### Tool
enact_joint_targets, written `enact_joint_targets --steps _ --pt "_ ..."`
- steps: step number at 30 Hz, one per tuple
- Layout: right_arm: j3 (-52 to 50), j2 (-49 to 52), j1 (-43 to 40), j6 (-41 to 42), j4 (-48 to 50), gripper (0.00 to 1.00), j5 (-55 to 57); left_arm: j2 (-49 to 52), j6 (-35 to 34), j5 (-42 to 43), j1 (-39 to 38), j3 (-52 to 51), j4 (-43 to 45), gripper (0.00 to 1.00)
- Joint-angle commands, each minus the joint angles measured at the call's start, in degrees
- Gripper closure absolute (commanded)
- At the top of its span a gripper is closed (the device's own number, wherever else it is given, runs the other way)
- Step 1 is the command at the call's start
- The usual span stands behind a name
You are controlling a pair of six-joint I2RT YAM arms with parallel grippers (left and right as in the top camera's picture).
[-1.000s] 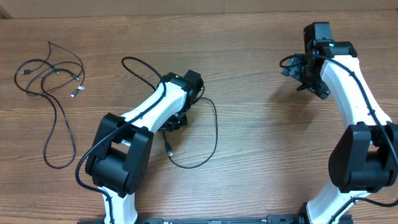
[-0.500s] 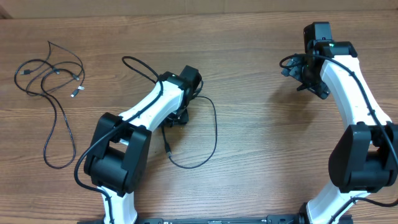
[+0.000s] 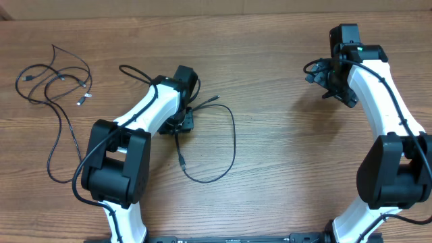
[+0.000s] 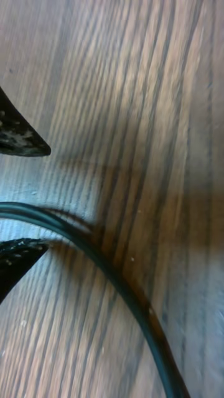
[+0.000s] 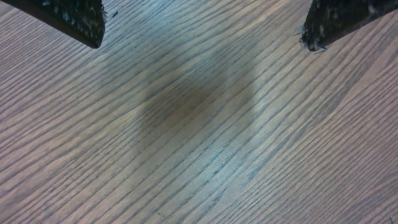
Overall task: Untangle cables
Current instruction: 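Lift the grasped cable with the left gripper and pull it up-left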
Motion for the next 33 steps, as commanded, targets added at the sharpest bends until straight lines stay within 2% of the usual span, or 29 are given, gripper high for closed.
enact_joint_targets --steps 1,3,8,12,23,24,26,28,31,33 --pt "-0.3 -0.9 -0.1 -0.2 0.2 0.00 0.6 -1.2 2.8 4.0 0.4 -3.0 2.6 0.58" --pt "-0.3 -0.9 -0.1 -0.2 0.2 0.00 0.6 -1.2 4.2 5.6 0.4 -4.6 4.8 0.59" --pt "-0.3 -0.9 -0.1 -0.2 0.2 0.00 0.6 -1.2 4.4 8.1 0.4 -9.1 10.0 0.68" --pt "-0.3 -0.9 -0.1 -0.2 0.2 0.00 0.6 -1.2 4.4 8.2 0.4 -12.4 13.6 0.70" --pt "-0.3 -0.9 -0.1 -0.2 0.2 0.00 0.6 -1.2 6.6 7.9 0.5 -13.1 13.9 0.71" --pt "-0.3 -0.9 -0.1 -0.2 0.2 0.00 0.6 -1.2 7.1 8.0 0.5 -13.1 13.9 0.73" --pt "-0.3 -0.9 -0.1 -0.2 0.2 0.00 0.6 -1.2 7.5 8.0 0.5 -13.1 13.9 0.96" --pt "-0.3 -0.9 -0.1 -0.2 0.2 0.00 0.6 -1.2 8.9 8.9 0.4 -13.1 13.9 0.96" --pt "-0.3 -0.9 -0.1 -0.2 0.2 0.00 0.6 -1.3 13.0 14.3 0.5 -12.5 13.3 0.96" --pt "-0.3 -0.9 -0.1 -0.2 0.2 0.00 0.6 -1.8 13.4 17.4 0.7 -11.4 11.8 0.96"
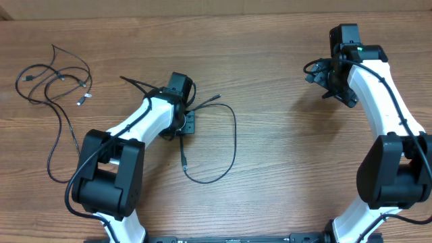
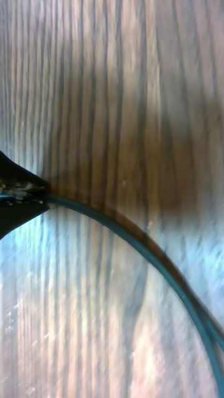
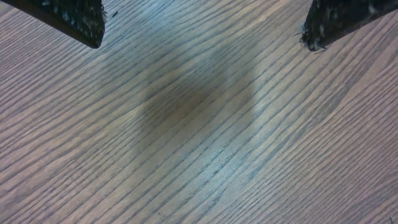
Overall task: Untangle cables
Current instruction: 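Lift the grasped cable with the left gripper and pull it up-left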
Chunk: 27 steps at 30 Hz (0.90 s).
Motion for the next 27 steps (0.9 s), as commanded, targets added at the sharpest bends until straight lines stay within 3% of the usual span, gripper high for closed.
enact_joint_targets --steps 1,16,24,27 --pt "-0.3 -0.9 -0.1 -0.2 0.2 0.00 0.6 2.6 3.7 10.6 0.1 -1.3 -2.4 0.96" --pt "-0.3 -0.9 -0.1 -0.2 0.2 0.00 0.6 -19.6 1.4 11.3 0.2 5.3 -2.7 0.96" --pt "-0.3 -0.9 -0.1 -0.2 0.2 0.00 0.6 -30.6 -0.8 -4.7 0.3 8.3 -0.7 0.96" --pt "-0.3 -0.9 -0.1 -0.2 0.2 0.00 0.6 -34.7 -0.7 -17.4 0.3 8.3 2.9 0.96"
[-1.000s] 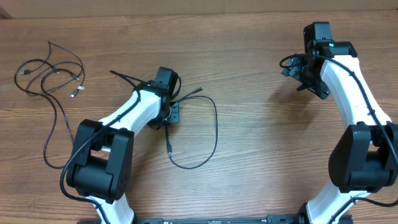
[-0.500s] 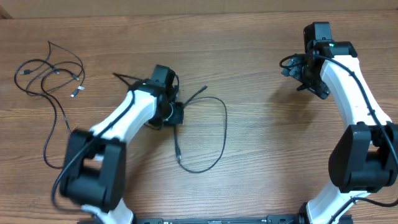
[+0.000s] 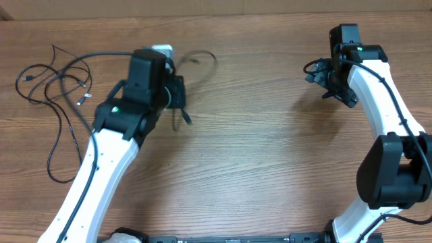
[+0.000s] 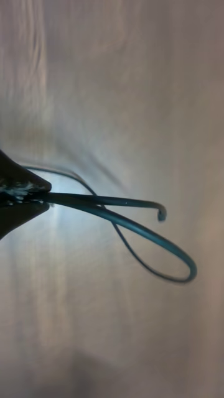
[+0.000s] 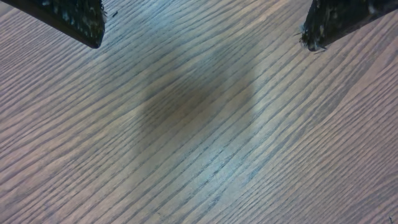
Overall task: Untangle cables
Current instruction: 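Lift the grasped cable with the left gripper and pull it up-left, then lower the cable onto the pile at the left edge with the left gripper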
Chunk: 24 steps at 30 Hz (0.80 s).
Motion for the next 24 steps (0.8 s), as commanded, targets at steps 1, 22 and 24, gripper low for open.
enact_joint_targets --steps 1,22,24 --pt "-0.3 -0.9 -0.1 -0.2 0.2 0.00 0.6 -4.9 -0.9 -19.0 0.0 1.5 2.8 0.96" --pt "-0.3 -0.9 -0.1 -0.2 0.2 0.00 0.6 -3.4 7.5 -20.3 17.5 1.4 2.5 0.96" --pt "-0.3 -0.9 -0.1 -0.2 0.2 0.00 0.6 -2.4 5.7 -16.4 20.7 1.4 1.5 0.95"
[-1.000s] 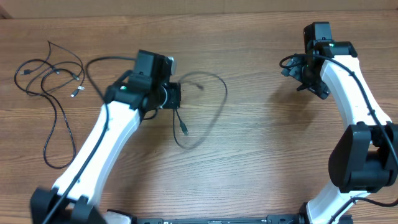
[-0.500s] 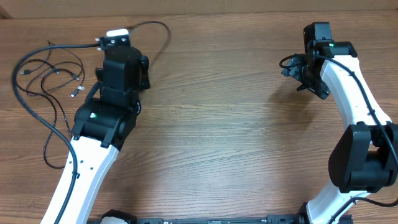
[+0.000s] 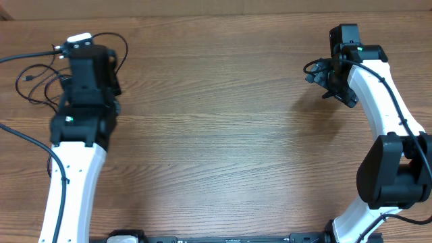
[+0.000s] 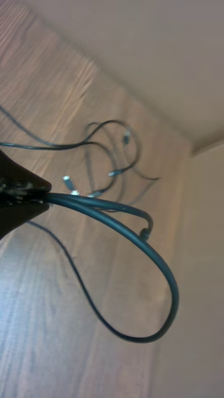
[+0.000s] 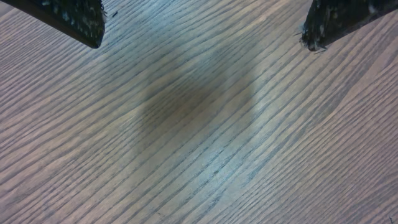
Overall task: Untangle cables
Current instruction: 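Lower the cable onto the pile at the left edge with the left gripper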
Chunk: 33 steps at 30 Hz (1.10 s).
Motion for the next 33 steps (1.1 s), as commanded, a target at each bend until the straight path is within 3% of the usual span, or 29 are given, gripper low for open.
enact_joint_targets --steps 1,8,14,22,33 --pt "-0.3 -0.9 -0.1 -0.2 0.2 0.00 0.6 2.4 -2.9 12.0 5.8 1.1 -1.6 0.96" --pt "-0.3 -0.9 -0.1 -0.2 0.2 0.00 0.6 9.4 -4.2 24.6 16.9 1.1 -5.0 0.95" --pt "-0.3 -0.9 -0.1 -0.2 0.2 0.00 0.6 16.9 -6.6 30.6 24.0 1.1 -8.2 0.96" --pt "-0.3 -0.9 -0.1 -0.2 0.2 0.00 0.6 23.9 -6.6 31.6 29.8 1.1 -10.1 0.96" --pt "-0.3 -0.9 -0.1 -0.2 0.2 0.00 0.6 24.3 -6.6 29.2 37.5 1.2 -10.6 0.96"
